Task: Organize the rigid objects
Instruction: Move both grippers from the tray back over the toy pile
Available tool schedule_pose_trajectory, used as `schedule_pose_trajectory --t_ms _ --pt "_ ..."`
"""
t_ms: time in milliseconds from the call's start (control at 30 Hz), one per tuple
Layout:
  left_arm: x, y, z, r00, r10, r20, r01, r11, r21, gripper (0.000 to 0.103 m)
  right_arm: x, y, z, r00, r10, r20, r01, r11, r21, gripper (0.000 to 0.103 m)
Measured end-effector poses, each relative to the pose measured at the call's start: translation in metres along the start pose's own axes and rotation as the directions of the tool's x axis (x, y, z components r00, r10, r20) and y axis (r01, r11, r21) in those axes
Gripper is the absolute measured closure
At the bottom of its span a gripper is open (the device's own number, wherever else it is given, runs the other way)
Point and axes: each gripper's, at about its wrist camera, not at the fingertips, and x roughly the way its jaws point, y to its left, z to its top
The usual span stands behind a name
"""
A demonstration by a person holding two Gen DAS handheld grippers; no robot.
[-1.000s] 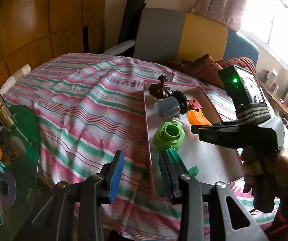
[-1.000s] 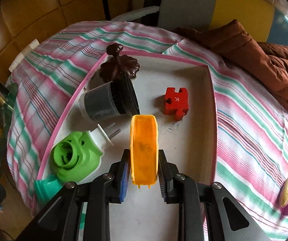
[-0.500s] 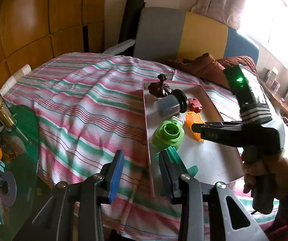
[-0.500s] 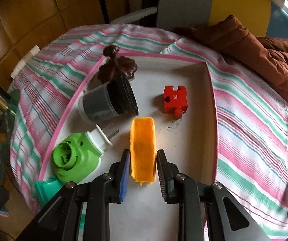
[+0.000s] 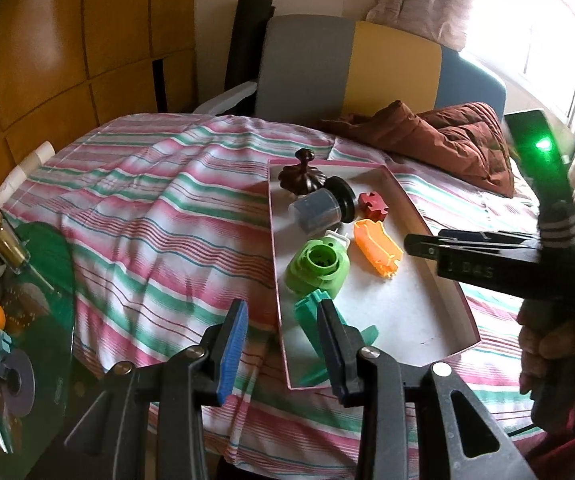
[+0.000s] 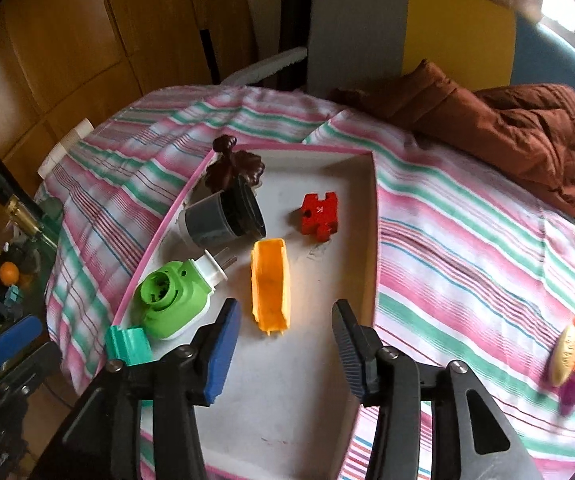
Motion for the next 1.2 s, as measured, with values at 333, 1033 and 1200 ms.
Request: schedule_pose_trajectory --t_ms 333,1033,1200 --pt "-0.004 -0.012 0.000 1.000 -0.014 0.007 0.013 0.999 0.037 0.067 -0.031 -0.017 -0.018 0.998 -0.041 0.052 0.041 0.999 0.002 0.053" --pt "-0.002 -0.080 0.009 0.993 -0.117 -0.008 0.116 0.974 0.195 0.067 -0.135 -0.258 -0.097 0.878 -0.475 0.054 0.380 0.762 0.524 0.036" --pt "-0.001 -0.111 0.012 0.988 -0.156 -0.017 0.156 0.955 0.253 0.067 -0.151 -0.317 -0.145 0.826 -0.562 -0.037 0.412 0.559 0.720 0.036"
